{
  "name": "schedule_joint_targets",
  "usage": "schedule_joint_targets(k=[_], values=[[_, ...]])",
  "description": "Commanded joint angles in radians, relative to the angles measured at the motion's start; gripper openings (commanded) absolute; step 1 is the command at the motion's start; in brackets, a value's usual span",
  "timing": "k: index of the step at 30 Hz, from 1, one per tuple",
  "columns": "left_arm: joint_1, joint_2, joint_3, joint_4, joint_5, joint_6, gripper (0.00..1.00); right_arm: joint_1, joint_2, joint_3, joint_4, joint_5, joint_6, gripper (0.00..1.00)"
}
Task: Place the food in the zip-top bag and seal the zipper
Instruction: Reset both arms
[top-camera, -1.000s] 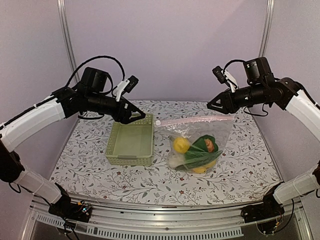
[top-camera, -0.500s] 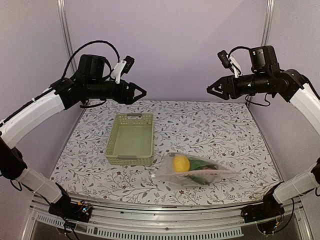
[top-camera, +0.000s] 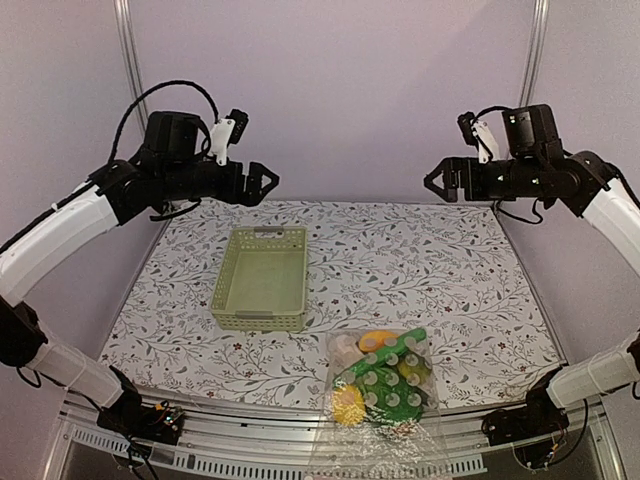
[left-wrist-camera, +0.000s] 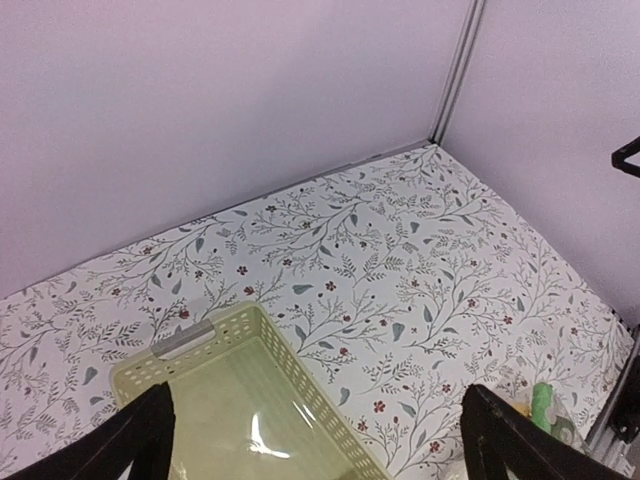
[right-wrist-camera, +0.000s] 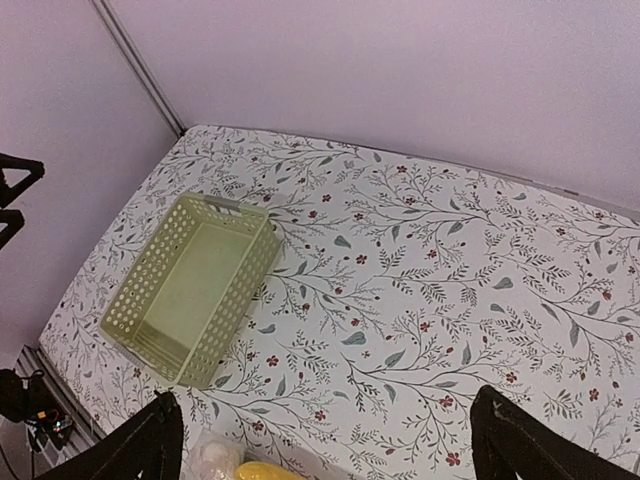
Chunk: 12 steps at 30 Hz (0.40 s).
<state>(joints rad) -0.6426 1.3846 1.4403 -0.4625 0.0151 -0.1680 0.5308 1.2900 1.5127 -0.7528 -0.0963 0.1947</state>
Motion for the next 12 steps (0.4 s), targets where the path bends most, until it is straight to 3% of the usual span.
schedule_joint_targets(k=[1,7,12], values=[[0.016,-0.034,0.007,-0.020,-0.159,0.001,1.00,-0.008,-0.049,0.001,0.040,0.249,0.104,0.99],[0.024,-0.045,0.063,-0.061,-0.277,0.017,1.00,-0.008,-0.058,0.043,0.048,0.433,0.162,0.99],[0.031,-0.068,0.041,-0.037,-0.273,0.016,1.00,-0.008,-0.076,0.033,0.104,0.448,0.115,0.99]])
